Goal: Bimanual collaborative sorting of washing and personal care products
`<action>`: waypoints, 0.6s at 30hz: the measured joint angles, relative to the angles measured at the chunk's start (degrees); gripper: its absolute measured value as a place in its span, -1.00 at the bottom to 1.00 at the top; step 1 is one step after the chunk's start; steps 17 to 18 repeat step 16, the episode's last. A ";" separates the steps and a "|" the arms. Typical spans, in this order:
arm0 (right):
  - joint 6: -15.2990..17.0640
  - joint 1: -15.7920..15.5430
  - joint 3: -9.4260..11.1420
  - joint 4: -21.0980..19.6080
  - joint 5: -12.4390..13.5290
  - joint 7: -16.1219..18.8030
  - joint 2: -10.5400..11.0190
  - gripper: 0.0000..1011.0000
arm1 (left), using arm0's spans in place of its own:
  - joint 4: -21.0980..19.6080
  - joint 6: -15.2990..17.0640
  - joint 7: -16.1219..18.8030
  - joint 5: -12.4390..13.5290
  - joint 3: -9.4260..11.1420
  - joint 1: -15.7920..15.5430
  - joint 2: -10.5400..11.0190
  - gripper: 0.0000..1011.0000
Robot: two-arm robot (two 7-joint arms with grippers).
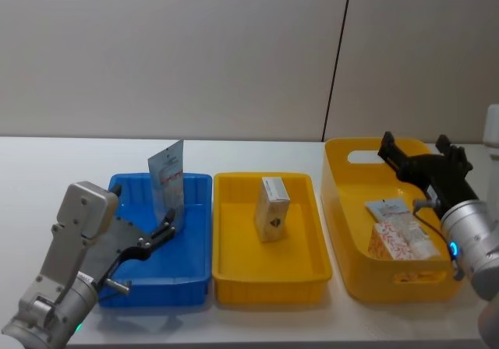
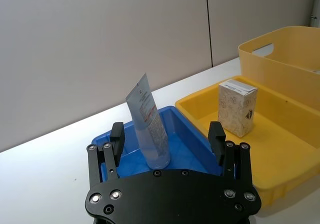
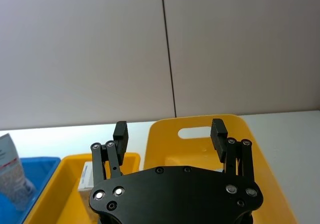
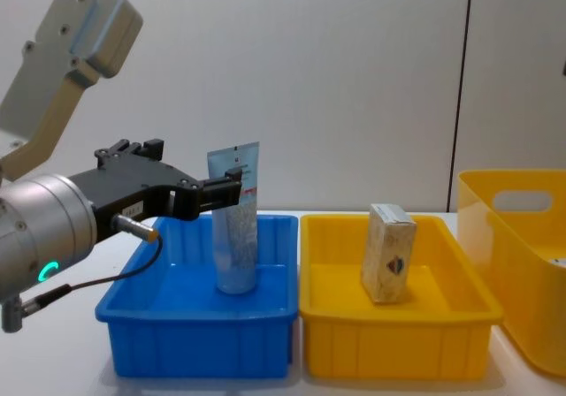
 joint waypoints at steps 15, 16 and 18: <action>-7.13 -6.15 -6.82 -0.90 2.60 1.05 7.05 0.98 | 0.00 0.00 0.00 0.00 0.00 0.00 0.00 0.98; -8.00 -6.81 -7.53 -1.01 2.88 1.17 7.86 0.98 | 0.00 0.00 0.00 0.00 0.00 0.00 0.00 0.98; -8.00 -6.81 -7.53 -1.01 2.88 1.17 7.86 0.98 | 0.00 0.00 0.00 0.00 0.00 0.00 0.00 0.98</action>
